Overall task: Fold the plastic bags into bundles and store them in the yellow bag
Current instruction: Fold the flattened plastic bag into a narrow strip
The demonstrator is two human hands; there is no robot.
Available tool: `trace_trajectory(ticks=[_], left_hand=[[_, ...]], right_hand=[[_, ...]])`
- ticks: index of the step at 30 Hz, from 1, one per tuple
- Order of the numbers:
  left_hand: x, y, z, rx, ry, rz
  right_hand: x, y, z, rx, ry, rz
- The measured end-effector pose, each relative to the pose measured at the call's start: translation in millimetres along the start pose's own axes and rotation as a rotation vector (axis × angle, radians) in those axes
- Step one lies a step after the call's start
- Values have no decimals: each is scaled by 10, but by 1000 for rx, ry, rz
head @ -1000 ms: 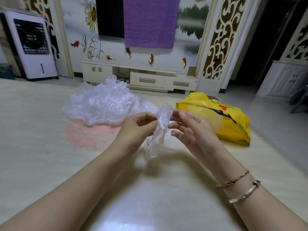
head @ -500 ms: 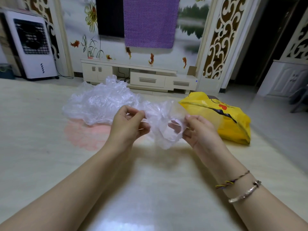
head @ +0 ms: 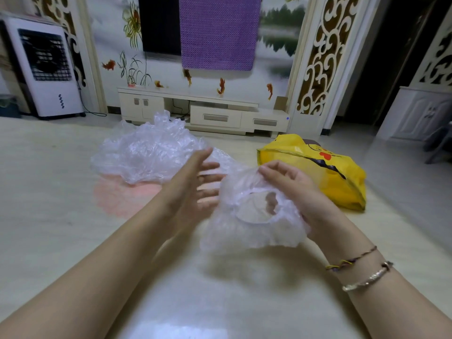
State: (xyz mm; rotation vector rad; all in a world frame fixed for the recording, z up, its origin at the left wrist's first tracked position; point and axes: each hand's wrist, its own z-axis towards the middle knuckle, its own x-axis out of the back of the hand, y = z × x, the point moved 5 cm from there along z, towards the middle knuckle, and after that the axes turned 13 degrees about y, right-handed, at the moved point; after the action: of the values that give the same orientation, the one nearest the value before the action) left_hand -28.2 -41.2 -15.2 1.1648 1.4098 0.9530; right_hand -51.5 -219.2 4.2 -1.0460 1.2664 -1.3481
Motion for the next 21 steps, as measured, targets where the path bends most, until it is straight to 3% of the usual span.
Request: trace_trajectory(ticks=[3,9,13,16,21], left_hand=[[-113,-72,-83,-2,-163,169],[11,157,-57,-380,105,-124],[17,243,-133,-598,163,-41],[-3,256,-180,-649,159,-20],[10,200,-155,-656,243,81]], right_hand=[[-49,3,-4,30,9,-6],[2,109,86,-72,113,-28],[-70,183,71,-144,71,-17],[-77,273,69,-231,87,76],[60,305,154,-176,337,65]])
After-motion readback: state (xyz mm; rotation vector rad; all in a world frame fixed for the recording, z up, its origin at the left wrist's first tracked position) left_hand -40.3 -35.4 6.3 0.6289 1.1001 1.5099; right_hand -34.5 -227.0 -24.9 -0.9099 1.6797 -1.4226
